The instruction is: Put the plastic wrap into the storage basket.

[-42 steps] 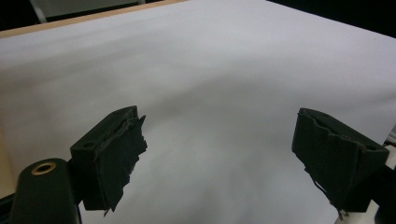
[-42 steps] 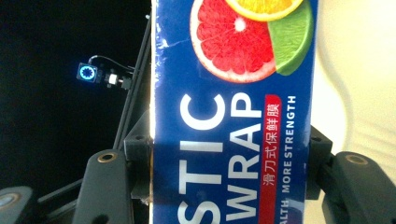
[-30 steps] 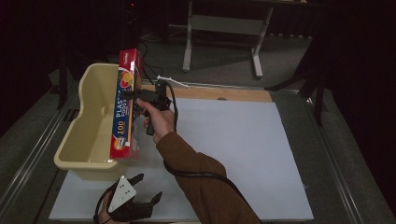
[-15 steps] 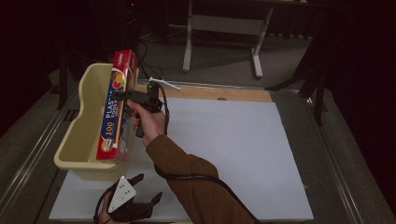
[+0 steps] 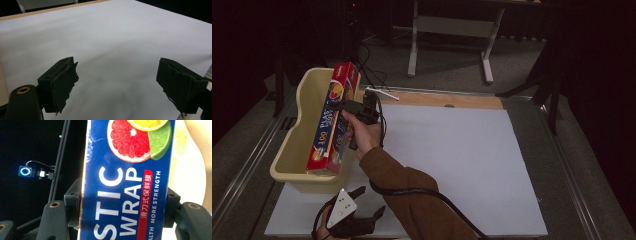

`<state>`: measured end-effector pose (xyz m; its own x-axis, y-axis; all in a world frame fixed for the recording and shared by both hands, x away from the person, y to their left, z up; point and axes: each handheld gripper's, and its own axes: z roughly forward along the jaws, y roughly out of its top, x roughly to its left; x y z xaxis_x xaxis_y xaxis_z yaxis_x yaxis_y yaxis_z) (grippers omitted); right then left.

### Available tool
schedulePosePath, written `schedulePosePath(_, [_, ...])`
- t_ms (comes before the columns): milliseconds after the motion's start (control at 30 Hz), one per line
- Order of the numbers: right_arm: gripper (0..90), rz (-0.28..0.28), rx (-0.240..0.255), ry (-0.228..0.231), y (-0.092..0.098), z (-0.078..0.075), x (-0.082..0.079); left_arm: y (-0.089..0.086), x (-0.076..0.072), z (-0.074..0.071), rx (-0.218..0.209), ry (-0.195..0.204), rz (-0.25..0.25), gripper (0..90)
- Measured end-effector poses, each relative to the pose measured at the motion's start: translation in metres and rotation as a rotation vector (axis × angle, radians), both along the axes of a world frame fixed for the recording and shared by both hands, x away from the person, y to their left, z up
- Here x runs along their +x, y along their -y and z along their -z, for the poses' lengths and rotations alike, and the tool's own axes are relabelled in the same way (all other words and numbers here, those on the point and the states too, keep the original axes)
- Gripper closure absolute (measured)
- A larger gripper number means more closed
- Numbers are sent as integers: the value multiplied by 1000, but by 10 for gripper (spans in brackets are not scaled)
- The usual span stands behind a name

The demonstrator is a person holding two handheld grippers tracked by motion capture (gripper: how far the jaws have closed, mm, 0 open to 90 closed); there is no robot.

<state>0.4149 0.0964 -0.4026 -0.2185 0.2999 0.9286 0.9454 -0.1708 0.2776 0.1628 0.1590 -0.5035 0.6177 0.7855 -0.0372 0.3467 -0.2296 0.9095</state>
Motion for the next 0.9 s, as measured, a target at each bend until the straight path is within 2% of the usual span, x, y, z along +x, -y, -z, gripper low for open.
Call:
schedulePosePath(167, [366,21,-21,14,-4,-1,-2,0,0,0,0,-1,1,159])
schedulePosePath(300, [339,37,-44,67,-6,-2,-4,0,0,0,-2,-1,-1,159])
schedulePosePath(467, [327,45,-47,87,-7,-1,-4,0,-1,0,-3,-1,-1,159])
schedulePosePath(633, [322,51,-62,71,-9,3,-2,0,0,0,-2,-1,0,159])
schedulePosePath(733, [317,63,-77,30,-10,13,1,-1,-1,0,-6,1,0,159])
schedulePosePath(800, [310,64,-86,18,-11,19,3,-1,-1,-1,-5,1,1,159])
schedulePosePath(900, [293,74,-113,37,-13,20,2,-2,-1,-1,-8,1,-1,159])
